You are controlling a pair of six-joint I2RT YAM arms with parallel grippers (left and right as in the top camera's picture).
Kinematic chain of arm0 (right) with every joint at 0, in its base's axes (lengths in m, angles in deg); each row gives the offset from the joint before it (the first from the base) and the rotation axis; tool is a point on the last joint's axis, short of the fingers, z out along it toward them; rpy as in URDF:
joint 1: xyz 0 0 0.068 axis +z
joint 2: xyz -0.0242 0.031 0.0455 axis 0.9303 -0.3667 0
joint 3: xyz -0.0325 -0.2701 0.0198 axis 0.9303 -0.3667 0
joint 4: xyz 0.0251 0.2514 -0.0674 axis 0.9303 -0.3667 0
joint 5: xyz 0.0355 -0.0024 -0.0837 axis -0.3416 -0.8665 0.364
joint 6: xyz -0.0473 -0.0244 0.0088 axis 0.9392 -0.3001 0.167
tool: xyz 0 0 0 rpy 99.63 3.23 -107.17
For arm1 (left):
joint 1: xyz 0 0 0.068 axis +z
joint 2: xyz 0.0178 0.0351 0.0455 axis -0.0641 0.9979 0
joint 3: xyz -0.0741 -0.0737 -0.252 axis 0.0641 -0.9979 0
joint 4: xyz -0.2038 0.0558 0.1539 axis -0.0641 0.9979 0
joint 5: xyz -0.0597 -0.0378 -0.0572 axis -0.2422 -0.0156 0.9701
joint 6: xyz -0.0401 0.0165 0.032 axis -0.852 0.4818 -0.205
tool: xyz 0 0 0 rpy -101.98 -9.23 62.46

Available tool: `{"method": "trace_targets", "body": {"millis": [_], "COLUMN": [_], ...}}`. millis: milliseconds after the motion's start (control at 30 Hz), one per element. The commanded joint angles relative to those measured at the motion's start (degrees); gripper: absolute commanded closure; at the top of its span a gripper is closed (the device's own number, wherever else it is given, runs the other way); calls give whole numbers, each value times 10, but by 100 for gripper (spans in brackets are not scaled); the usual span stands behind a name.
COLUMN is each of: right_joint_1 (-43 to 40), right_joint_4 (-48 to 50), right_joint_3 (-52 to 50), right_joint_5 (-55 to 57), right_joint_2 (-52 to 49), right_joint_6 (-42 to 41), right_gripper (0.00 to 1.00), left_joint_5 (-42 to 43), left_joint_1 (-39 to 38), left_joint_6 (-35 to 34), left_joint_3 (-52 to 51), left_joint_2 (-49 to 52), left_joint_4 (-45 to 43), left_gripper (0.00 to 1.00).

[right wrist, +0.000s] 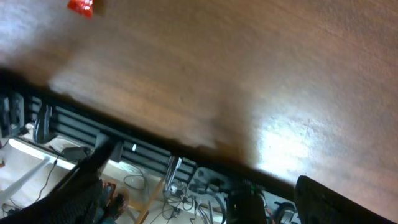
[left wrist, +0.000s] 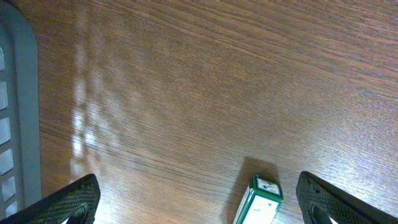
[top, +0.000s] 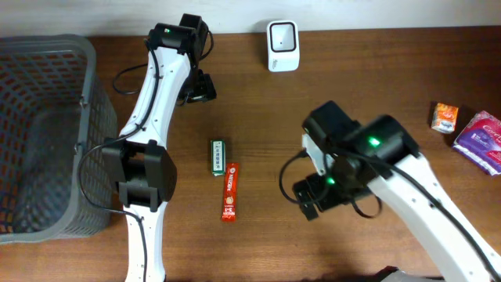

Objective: Scan the item barcode

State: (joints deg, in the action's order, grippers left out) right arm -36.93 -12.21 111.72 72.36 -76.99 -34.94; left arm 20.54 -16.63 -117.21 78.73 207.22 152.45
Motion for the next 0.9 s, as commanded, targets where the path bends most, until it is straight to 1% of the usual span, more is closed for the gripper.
{"method": "trace_targets", "body": {"millis": [0,100,167,333,600,633,667,700,767,833,867], "right_joint_1": [2,2,2,2,2,2,2,2,2,2,-7], "right_joint_4": [-3,-2,-2,-2,-2,27,72,93,170,240,257], "right_joint_3": [-41,-62,-62,-62,-62,-63,-63,-62,-62,-59,-52], "right_joint_5": [-5,9,9,9,9,32,21,-2,2,-2,5], "right_joint_2": [99,172,180,158,86,77,67,56,37,33,35], "right_joint_6": [5,5,5,5,5,7,-2,-2,-2,-4,-30], "right_gripper": [1,1,1,1,1,1,1,1,1,1,1], "left_joint_5": [5,5,5,5,5,5,5,7,33,35,42], "left_joint_1": [4,4,4,4,4,4,4,4,4,4,4], "left_joint_6": [-3,-3,-3,-3,-3,-3,-3,0,43,46,67], "left_joint_3": [-1,-1,-1,-1,-1,-1,-1,-1,0,0,-1], "left_joint_2": [0,0,0,0,0,0,0,0,0,-5,-12], "left_joint_4": [-16,-16,-16,-16,-13,-10,14,29,66,97,97], "left_gripper": [1,1,1,1,1,1,1,1,0,1,1]}}
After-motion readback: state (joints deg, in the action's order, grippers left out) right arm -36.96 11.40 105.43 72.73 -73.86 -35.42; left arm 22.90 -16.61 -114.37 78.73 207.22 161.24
